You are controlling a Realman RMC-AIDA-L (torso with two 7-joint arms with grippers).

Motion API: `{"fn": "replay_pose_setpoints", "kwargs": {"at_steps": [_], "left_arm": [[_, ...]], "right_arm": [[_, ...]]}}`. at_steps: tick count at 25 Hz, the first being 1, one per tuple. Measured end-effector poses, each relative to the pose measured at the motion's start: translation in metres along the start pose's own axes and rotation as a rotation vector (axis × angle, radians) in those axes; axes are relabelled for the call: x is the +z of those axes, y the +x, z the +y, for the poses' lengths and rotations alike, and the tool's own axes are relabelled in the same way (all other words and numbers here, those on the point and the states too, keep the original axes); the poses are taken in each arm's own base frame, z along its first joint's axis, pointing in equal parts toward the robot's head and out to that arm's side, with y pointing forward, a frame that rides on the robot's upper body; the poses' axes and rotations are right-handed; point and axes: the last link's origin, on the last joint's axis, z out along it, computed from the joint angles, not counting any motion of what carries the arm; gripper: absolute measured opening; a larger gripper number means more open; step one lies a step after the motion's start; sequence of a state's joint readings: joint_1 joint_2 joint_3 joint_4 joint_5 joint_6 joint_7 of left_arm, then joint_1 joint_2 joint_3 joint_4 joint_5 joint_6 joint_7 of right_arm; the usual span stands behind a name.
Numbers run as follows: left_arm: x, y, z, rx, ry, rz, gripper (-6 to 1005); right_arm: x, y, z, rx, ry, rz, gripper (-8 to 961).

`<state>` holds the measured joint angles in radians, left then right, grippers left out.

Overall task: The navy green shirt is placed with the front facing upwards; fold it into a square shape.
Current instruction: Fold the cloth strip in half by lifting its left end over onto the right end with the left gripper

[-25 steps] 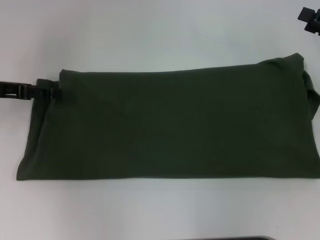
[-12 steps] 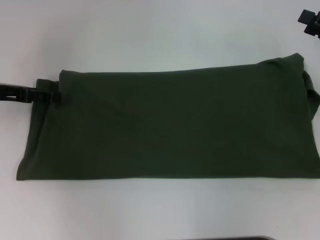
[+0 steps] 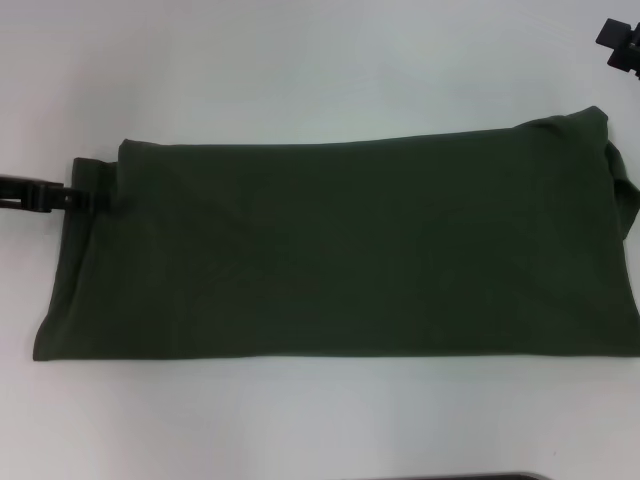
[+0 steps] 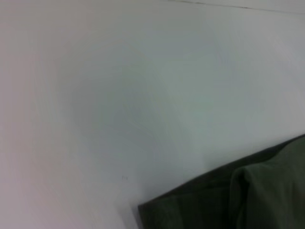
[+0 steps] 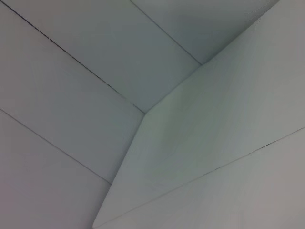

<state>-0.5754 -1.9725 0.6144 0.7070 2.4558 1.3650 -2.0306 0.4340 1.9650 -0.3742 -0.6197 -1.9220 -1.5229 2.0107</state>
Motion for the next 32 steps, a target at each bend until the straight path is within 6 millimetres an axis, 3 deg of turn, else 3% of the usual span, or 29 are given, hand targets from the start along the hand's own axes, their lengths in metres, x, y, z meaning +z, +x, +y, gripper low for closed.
{"fn": "replay_pose_setpoints", "kwargs": {"at_steps": [32], "left_arm": [[-0.005, -0.016, 0.004, -0.034, -0.048, -0.095, 885]], "right_arm": [[-0.002, 0.0, 0.0, 0.005, -0.005, 0.004, 756]]}}
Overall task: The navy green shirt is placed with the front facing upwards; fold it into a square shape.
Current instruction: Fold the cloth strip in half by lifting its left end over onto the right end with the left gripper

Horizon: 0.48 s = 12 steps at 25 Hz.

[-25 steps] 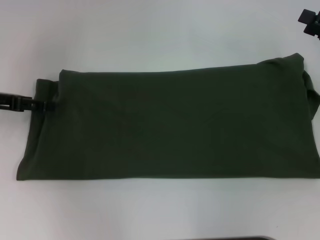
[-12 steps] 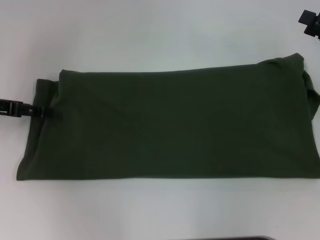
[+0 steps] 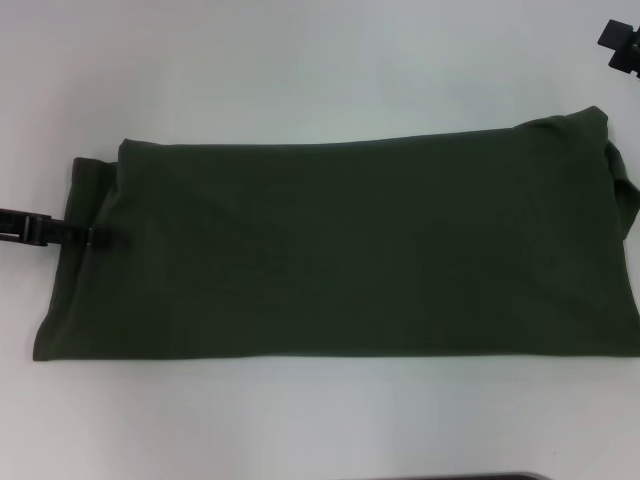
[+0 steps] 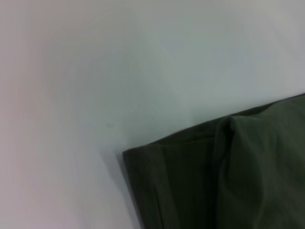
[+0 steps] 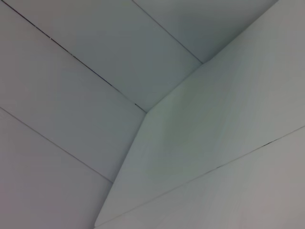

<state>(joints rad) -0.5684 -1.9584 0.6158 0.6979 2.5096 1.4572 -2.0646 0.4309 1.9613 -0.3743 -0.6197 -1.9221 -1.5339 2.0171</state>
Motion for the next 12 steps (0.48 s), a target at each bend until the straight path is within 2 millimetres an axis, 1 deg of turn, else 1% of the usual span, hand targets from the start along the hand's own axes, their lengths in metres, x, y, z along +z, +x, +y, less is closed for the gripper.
{"fn": "replay_pose_setpoints", "kwargs": {"at_steps": [12], "left_arm": [[0.002, 0.0024, 0.0059, 0.012, -0.027, -0.01, 886]], "right_arm": [[-0.0007, -0.0009, -0.0002, -0.002, 0.001, 0.0, 757]]}}
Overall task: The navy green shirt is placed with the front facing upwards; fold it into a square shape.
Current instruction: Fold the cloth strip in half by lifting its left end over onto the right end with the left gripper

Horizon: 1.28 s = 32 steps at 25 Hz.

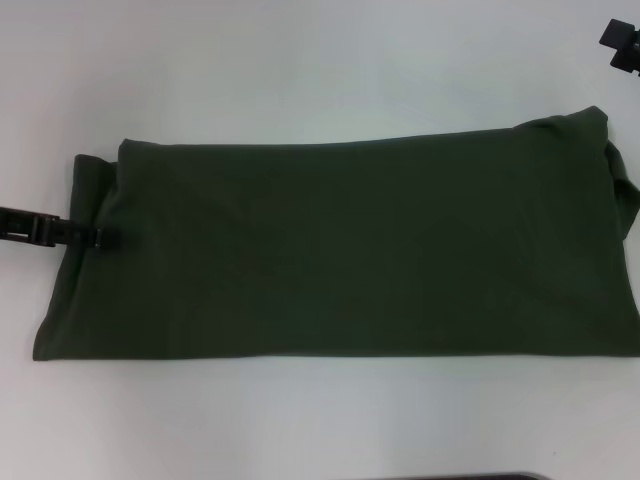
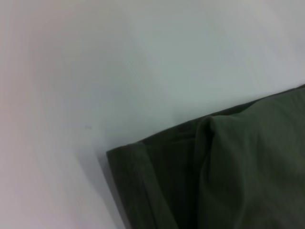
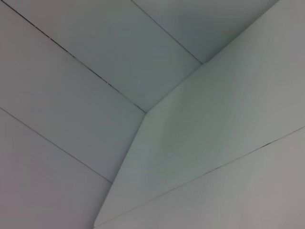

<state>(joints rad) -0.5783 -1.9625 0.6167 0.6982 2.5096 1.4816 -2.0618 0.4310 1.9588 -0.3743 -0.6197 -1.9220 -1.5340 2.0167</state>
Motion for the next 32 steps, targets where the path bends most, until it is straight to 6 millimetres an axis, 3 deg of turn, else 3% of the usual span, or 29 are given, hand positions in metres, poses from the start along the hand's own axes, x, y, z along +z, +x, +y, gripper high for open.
{"fn": "replay_pose_setpoints", "kwargs": {"at_steps": [32], "left_arm": [[-0.0021, -0.0044, -0.0031, 0.005, 0.018, -0.033, 885]], "right_arm": [[-0.0011, -0.0002, -0.0006, 0.001, 0.002, -0.006, 757]]}}
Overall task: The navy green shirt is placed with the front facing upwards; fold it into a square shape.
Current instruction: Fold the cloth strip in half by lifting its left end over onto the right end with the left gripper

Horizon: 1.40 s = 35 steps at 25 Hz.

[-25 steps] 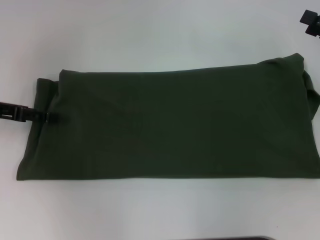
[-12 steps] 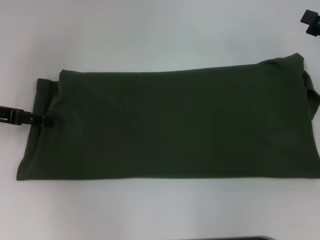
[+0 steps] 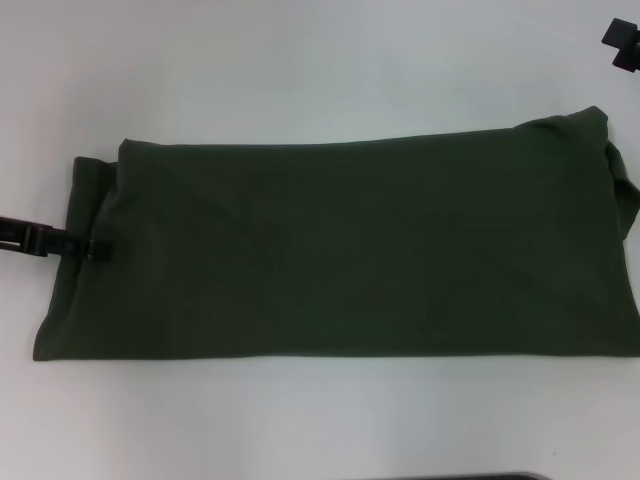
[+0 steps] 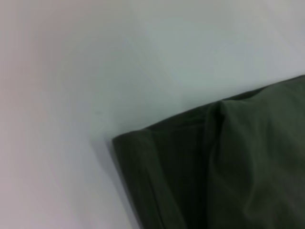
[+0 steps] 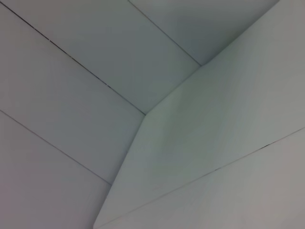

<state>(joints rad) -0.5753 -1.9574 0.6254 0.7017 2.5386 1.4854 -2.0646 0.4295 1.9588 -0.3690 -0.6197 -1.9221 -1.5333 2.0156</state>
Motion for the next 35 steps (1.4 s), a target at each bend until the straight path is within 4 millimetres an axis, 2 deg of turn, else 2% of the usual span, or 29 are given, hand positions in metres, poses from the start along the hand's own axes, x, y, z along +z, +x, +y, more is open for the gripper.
{"fn": "replay_pose_setpoints", "kwargs": {"at_steps": [15, 25, 31, 35], "left_arm": [[0.013, 0.008, 0.016, 0.043, -0.05, -0.022, 886], [0.012, 0.012, 0.017, 0.053, -0.048, -0.015, 877], [0.013, 0.012, 0.015, 0.041, -0.037, -0.013, 814], [0.014, 0.01, 0.015, 0.037, -0.04, -0.032, 738]], "right_arm": [[-0.002, 0.0, -0.001, 0.002, 0.003, -0.002, 758], [-0.002, 0.0, -0.001, 0.002, 0.004, -0.003, 758], [-0.003, 0.0, -0.001, 0.003, 0.004, -0.004, 758], [-0.003, 0.0, -0.001, 0.002, 0.005, -0.005, 758]]}}
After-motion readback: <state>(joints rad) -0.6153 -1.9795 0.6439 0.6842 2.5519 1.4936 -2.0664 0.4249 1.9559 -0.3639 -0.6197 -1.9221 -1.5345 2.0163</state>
